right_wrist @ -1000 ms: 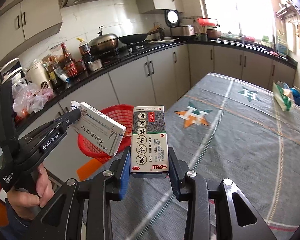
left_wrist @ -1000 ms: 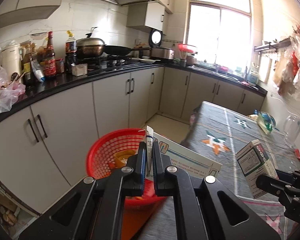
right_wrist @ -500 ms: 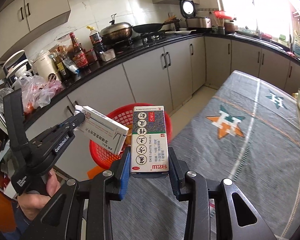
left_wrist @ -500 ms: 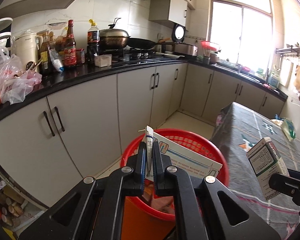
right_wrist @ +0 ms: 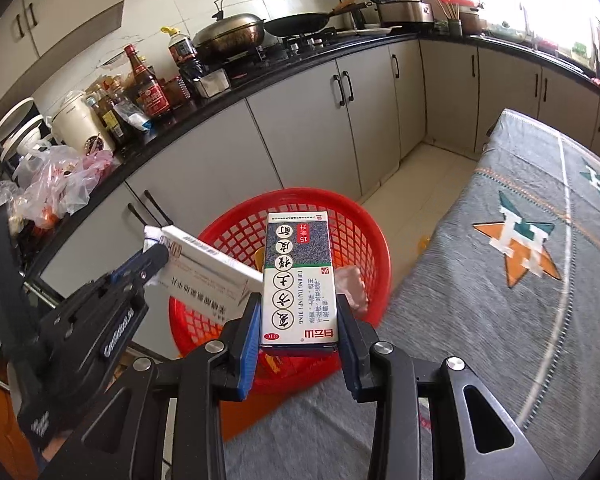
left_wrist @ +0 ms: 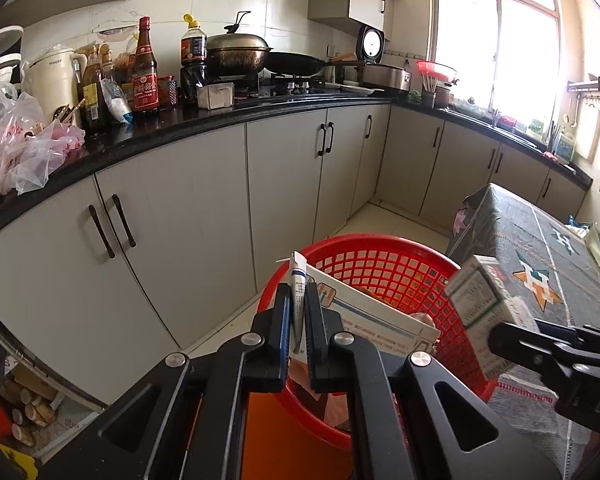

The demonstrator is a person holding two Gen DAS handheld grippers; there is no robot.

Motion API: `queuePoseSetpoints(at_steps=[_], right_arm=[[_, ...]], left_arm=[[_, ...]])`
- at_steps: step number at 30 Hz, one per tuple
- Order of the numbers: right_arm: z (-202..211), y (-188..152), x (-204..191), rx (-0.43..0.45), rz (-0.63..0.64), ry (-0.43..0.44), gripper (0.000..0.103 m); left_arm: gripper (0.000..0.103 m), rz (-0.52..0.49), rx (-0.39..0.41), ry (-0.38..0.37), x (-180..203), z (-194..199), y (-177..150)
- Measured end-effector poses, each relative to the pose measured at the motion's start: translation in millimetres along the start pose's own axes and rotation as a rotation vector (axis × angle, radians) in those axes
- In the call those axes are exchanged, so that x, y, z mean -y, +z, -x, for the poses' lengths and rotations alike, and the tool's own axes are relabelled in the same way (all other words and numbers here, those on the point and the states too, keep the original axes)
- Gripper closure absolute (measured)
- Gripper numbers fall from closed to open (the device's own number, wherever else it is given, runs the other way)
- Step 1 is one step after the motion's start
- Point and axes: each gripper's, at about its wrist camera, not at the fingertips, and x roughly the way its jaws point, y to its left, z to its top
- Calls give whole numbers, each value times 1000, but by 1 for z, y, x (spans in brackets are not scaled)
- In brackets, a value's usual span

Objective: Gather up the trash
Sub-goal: 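Open both grippers to drop the white boxes into the red basket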

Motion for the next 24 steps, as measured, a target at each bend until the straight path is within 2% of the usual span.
queuePoseSetpoints(at_steps=[4, 8, 12, 14, 24], right_arm=[[-8, 2, 1, -4, 0, -5, 65], [-14, 5, 8, -16, -15, -7, 64], [-17, 7, 13, -18, -33, -9, 63], [-16, 7, 16, -18, -42, -2, 63], [0, 8, 17, 14, -51, 7, 63]], left_arm=[[97, -23, 5, 12, 4, -1, 0], [90, -40, -5, 18, 8, -5, -2], [88, -46, -1, 20, 9, -4, -2], [70, -42, 4, 23, 8, -3, -1], [67, -50, 19, 38, 11, 2, 0]])
